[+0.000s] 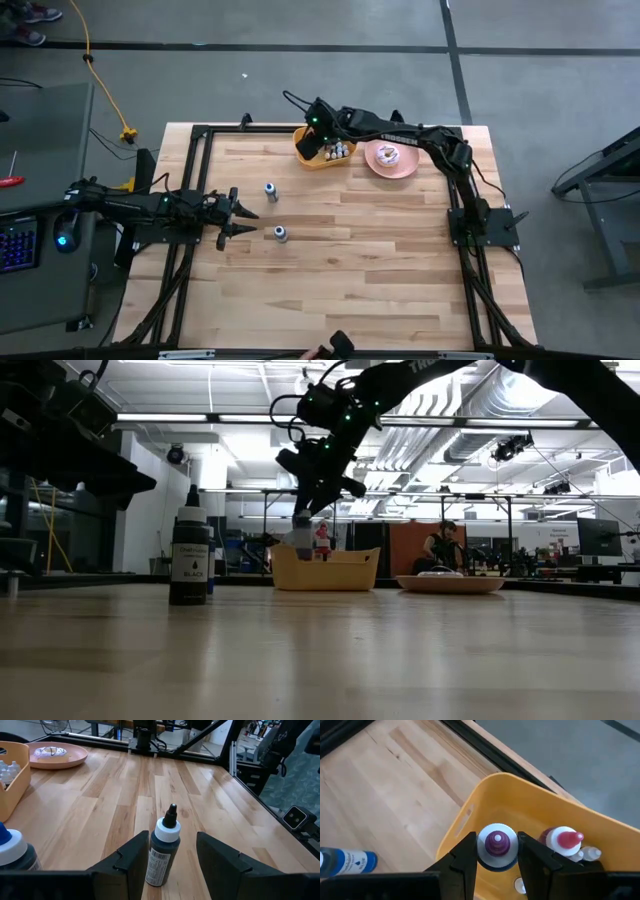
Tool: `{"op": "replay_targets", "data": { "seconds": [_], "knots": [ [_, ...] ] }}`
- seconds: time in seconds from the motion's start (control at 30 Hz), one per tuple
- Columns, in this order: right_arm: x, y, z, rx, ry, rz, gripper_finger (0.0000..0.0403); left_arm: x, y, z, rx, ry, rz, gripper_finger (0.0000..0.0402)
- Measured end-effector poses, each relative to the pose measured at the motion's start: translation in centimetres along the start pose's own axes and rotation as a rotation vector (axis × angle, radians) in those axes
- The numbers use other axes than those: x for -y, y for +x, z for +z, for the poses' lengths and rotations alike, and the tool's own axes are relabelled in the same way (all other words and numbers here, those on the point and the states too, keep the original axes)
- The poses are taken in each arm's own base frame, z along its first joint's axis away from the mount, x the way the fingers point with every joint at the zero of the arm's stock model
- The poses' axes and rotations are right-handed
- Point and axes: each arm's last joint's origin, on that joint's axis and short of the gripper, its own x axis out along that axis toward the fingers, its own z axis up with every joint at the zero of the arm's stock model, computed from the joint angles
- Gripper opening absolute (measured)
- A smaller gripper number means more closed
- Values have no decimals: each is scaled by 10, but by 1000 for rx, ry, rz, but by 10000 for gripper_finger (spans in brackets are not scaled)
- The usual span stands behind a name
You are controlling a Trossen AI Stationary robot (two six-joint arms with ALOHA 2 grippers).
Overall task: Pick & Place food coloring
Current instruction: Put the big violet food coloring bottle into the yellow bin
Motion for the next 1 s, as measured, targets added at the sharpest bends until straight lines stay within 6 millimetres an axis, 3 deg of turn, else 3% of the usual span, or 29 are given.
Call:
{"op": "replay_targets", "data": {
  "seconds": [0.3, 0.67, 1.0],
  "knots": [
    [0, 0, -5, -20, -8, -67, 109, 0, 0, 0, 0, 0, 0, 163],
    [-3, 28, -37, -4, 50, -65, 109, 0, 0, 0, 0, 0, 0, 163],
    [-3, 31, -46, -15, 26, -107, 109, 0, 0, 0, 0, 0, 0, 163]
  ]
}}
